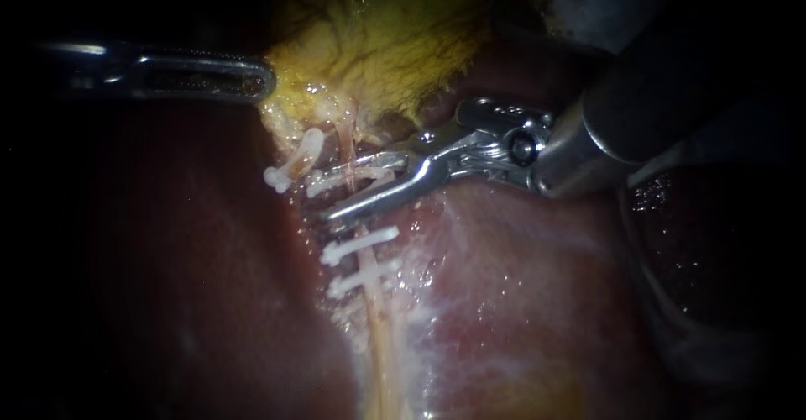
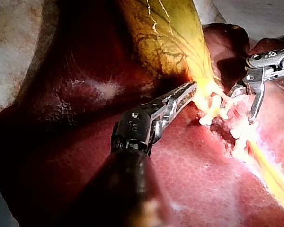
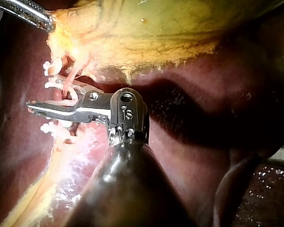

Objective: Clipping third clip right tube

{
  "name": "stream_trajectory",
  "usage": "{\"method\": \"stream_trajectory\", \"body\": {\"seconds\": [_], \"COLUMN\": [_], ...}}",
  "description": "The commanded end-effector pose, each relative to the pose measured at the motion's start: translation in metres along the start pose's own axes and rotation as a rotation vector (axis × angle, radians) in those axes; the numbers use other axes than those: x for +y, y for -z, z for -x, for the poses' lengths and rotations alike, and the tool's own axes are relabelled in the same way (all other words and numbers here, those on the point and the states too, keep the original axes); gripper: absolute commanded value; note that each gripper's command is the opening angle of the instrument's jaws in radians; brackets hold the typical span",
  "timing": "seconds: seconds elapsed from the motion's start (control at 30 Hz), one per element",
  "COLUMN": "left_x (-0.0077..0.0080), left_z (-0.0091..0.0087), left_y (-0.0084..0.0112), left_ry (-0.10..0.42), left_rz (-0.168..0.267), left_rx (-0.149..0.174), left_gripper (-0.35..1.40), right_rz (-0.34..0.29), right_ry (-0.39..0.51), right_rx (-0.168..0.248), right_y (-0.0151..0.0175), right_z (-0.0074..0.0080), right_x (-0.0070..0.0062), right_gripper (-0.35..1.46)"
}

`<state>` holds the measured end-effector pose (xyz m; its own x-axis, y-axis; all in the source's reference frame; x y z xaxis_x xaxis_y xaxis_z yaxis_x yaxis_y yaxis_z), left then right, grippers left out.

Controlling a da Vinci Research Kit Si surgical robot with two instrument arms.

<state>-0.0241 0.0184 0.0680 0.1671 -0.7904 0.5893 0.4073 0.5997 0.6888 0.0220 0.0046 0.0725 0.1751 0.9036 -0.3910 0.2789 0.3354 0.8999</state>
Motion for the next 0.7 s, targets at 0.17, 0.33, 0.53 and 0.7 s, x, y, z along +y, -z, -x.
{"method": "stream_trajectory", "body": {"seconds": [0.17,0.33,0.53,0.7], "left_x": [0.0000,0.0000,0.0000,0.0000], "left_z": [0.0000,0.0000,0.0000,0.0000], "left_y": [0.0000,0.0000,0.0000,0.0000], "left_ry": [0.000,0.000,0.000,0.000], "left_rz": [0.000,0.000,0.000,0.000], "left_rx": [0.000,0.000,0.000,0.000], "left_gripper": [-0.35,-0.35,-0.35,-0.35], "right_rz": [0.012,0.021,0.033,0.047], "right_ry": [-0.005,-0.023,-0.030,-0.071], "right_rx": [0.013,0.018,0.031,0.032], "right_y": [0.0001,0.0001,0.0003,0.0007], "right_z": [-0.0008,-0.0009,-0.0010,-0.0011], "right_x": [-0.0002,-0.0001,0.0000,0.0003], "right_gripper": [0.36,0.18,-0.19,-0.35]}}
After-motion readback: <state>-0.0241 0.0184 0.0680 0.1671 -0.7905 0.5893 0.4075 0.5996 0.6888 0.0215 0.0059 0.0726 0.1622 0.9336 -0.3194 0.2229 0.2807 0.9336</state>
